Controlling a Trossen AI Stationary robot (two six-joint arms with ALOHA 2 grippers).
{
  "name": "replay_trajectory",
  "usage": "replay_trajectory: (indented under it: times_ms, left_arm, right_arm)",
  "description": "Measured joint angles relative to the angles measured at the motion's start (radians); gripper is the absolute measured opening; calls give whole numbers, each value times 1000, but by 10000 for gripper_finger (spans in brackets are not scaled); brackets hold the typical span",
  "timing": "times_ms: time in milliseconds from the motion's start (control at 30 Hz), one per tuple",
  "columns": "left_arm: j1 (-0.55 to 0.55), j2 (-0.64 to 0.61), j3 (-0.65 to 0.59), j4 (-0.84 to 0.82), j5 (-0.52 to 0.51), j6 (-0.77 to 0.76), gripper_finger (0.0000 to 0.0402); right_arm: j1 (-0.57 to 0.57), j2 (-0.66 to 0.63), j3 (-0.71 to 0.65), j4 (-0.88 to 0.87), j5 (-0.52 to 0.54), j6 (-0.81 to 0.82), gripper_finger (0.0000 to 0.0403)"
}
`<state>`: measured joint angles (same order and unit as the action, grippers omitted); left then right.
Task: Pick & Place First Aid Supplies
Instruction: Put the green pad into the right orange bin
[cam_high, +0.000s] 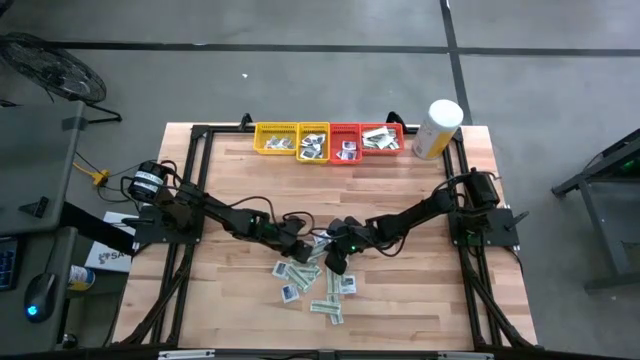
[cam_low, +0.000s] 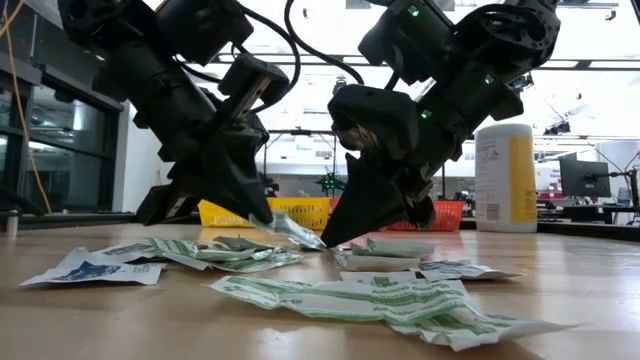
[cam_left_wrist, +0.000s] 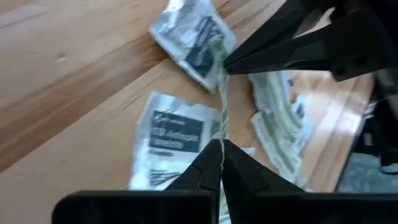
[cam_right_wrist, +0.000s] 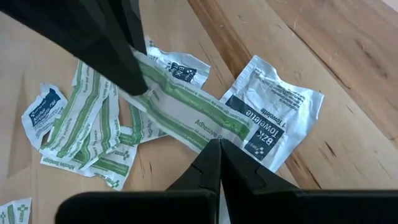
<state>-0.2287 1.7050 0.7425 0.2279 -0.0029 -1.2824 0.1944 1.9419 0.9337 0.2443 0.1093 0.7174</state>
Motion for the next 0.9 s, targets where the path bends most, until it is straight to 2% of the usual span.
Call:
replay_trajectory:
  times_ms: [233,500,700,900]
  left_arm:
    - [0,0,0,-17,2,37,3]
    - [0,-31,1,-22,42,137,1]
    - [0,-114,8,-23,5,342,1]
    - [0,-200,60,-46,-73,600,1]
  right_arm:
    - [0,-33,0,-11,-21,19,0]
    - [1,-205,0,-155,-26,-25,0]
    - [0,-349,0,-224,-27,-114,0]
    - [1,-487,0,-225,49,-179,4]
